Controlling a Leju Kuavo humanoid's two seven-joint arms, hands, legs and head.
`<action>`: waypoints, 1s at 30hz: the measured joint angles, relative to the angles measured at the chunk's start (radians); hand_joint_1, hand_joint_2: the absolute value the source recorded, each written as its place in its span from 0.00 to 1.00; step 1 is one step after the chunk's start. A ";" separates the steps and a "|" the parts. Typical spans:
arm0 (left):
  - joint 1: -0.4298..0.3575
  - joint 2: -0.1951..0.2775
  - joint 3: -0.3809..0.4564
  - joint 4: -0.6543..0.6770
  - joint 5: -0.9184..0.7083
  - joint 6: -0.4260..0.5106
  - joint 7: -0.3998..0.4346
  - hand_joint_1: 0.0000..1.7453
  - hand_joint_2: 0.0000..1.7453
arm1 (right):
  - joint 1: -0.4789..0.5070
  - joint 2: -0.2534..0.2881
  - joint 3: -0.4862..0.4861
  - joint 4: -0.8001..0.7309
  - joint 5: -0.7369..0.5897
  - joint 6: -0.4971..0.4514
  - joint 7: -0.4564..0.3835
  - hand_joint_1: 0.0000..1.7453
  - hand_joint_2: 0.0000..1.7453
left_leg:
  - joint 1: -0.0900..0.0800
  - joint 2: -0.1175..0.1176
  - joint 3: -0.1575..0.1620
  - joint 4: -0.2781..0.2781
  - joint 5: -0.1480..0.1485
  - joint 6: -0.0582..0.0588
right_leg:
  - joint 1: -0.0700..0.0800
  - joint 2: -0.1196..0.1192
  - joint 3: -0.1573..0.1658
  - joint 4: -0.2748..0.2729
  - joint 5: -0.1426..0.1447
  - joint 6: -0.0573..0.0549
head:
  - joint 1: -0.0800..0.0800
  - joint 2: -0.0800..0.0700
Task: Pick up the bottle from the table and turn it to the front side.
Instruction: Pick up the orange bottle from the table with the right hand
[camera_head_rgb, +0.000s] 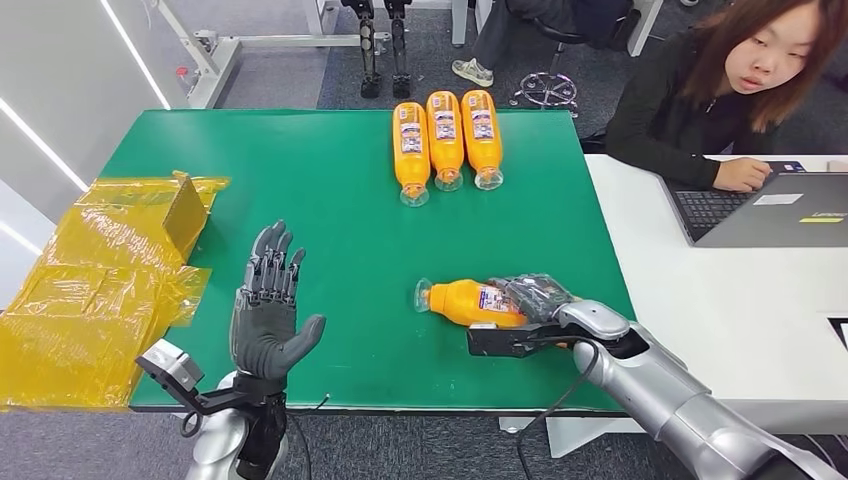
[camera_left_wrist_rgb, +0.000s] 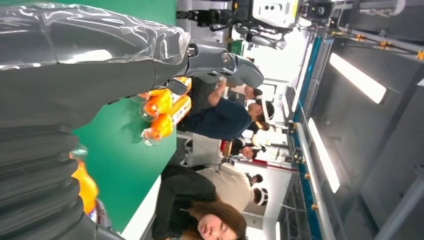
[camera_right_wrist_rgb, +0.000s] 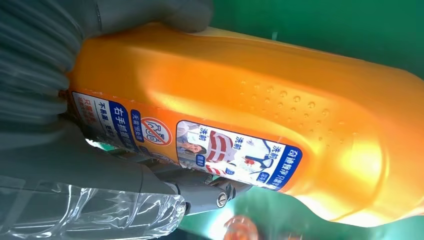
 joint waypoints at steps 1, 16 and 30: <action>0.002 0.000 0.002 -0.003 0.000 0.001 0.000 0.00 1.00 | 0.005 -0.002 -0.008 -0.014 0.012 -0.015 0.004 1.00 1.00 | 0.000 0.000 0.000 0.000 0.000 0.000 | 0.000 0.000 0.000 0.000 0.000 0.000 | 0.000 0.000; 0.039 0.016 0.012 -0.044 -0.008 0.019 -0.006 0.00 1.00 | 0.227 -0.054 -0.217 -0.441 0.270 -0.219 0.068 1.00 1.00 | 0.000 0.000 -0.003 0.000 0.000 0.000 | 0.000 0.000 -0.003 0.000 0.000 0.000 | 0.000 0.000; 0.058 0.020 0.013 -0.070 -0.016 0.035 -0.014 0.00 1.00 | 0.456 0.016 -0.310 -0.689 0.469 -0.437 0.052 1.00 1.00 | 0.000 0.000 -0.004 -0.001 0.000 0.000 | 0.000 0.000 -0.004 0.000 -0.001 0.000 | 0.000 0.000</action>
